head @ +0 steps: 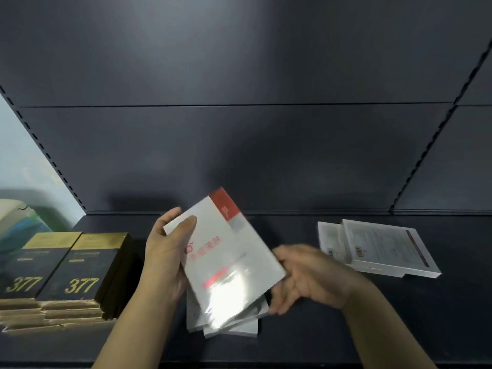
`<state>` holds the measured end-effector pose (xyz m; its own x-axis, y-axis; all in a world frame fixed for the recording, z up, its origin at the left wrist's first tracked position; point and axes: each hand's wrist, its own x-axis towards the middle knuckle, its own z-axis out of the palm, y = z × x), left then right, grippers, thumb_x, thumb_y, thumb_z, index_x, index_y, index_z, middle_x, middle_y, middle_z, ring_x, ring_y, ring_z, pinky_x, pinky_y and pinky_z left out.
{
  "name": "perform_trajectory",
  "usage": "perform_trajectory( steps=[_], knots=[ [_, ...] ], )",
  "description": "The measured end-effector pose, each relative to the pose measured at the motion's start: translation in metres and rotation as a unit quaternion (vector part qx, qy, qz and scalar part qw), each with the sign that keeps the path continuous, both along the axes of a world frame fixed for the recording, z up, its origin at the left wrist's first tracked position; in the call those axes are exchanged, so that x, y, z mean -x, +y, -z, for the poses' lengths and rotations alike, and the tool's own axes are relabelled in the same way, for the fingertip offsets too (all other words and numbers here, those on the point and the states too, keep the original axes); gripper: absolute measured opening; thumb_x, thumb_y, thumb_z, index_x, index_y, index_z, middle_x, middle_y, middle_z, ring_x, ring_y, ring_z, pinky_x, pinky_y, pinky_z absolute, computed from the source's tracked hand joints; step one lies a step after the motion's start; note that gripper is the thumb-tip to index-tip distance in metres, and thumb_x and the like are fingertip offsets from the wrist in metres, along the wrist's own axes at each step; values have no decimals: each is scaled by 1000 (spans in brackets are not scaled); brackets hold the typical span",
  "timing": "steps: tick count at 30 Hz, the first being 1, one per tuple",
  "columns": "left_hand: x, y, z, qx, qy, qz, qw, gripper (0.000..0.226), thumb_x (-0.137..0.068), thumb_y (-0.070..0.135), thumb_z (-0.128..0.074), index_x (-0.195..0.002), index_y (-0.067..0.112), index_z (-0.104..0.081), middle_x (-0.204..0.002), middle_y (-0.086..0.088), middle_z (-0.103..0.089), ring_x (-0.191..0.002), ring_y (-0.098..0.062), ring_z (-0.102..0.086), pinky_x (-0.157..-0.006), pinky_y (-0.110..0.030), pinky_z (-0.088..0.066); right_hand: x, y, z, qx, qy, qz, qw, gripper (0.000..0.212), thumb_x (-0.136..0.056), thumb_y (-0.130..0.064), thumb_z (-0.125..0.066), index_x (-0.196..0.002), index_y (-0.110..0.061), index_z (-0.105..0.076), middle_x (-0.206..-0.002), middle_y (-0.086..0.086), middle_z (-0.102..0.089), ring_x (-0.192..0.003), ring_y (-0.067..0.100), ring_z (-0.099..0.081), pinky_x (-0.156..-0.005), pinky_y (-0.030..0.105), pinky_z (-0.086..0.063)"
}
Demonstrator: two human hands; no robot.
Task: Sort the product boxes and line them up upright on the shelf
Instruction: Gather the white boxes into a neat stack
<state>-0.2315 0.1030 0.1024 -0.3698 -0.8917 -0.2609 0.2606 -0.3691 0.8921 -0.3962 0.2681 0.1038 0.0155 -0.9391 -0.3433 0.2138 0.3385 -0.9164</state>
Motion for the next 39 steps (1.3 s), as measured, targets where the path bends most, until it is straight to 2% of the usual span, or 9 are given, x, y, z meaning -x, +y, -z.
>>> perform_trajectory(
  steps=[7,11,17,21,23,27,31,34,39],
  knots=[
    [11,-14,42,231,-292,33,927,42,-88,9,-65,-123,26,-50,-121,7,-56,-85,-7,-64,-55,-18,-47,-7,-10,30,-89,238,1,967,34,-97,-30,-54,-127,-14,-53,-87,7,-72,-67,18,-68,-63,26,-55],
    [12,-21,50,189,-271,77,941,27,-91,8,-61,-111,26,-56,-109,-1,-68,-77,-11,-70,-51,-25,-53,22,1,27,-48,293,129,946,22,-93,-25,-61,-114,-26,-60,-92,-3,-70,-78,12,-67,-75,30,-58],
    [14,-22,49,221,-288,47,931,35,-89,6,-63,-113,30,-54,-112,3,-58,-88,-14,-64,-62,-27,-50,101,50,47,-190,649,231,700,92,-67,-52,-79,-145,-25,-39,-152,6,-33,-141,29,-25,-115,45,-21],
    [15,-17,36,274,-275,5,922,34,-89,9,-63,-114,31,-56,-130,0,-51,-117,-23,-51,-85,-40,-49,125,76,78,-313,671,157,653,115,-64,-65,-74,-154,-31,-10,-161,11,-9,-147,39,-6,-117,56,-8],
    [18,-12,25,302,-251,1,920,33,-89,8,-62,-112,31,-56,-130,-1,-52,-120,-22,-49,-88,-39,-46,121,76,87,-246,723,155,627,102,-64,-54,-81,-149,-24,-34,-152,20,-33,-139,41,-34,-113,56,-30],
    [31,0,8,331,-213,22,919,34,-88,7,-63,-105,36,-56,-122,4,-55,-109,-12,-53,-83,-25,-43,100,68,81,-46,796,217,563,59,-45,-22,-95,-101,-18,-76,-92,15,-75,-73,35,-73,-57,42,-60],
    [42,17,2,324,-162,106,926,33,-87,2,-64,-107,27,-59,-113,5,-63,-101,-5,-59,-81,-16,-50,61,41,14,56,608,428,667,15,-84,-23,-72,-98,-18,-74,-76,2,-72,-70,26,-68,-63,34,-52],
    [49,29,8,250,-114,246,930,43,-84,5,-71,-120,19,-52,-121,1,-63,-93,-2,-63,-77,-11,-51,43,28,-25,126,230,560,786,9,-91,-24,-64,-93,-16,-68,-79,-1,-76,-77,20,-74,-62,31,-58],
    [51,73,19,69,20,372,926,47,-74,7,-69,-121,12,-60,-100,-6,-76,-104,-25,-70,-79,-30,-56,27,8,-24,163,-144,559,800,29,-92,-23,-61,-120,-21,-62,-108,4,-75,-98,26,-72,-84,45,-57]
  ],
)
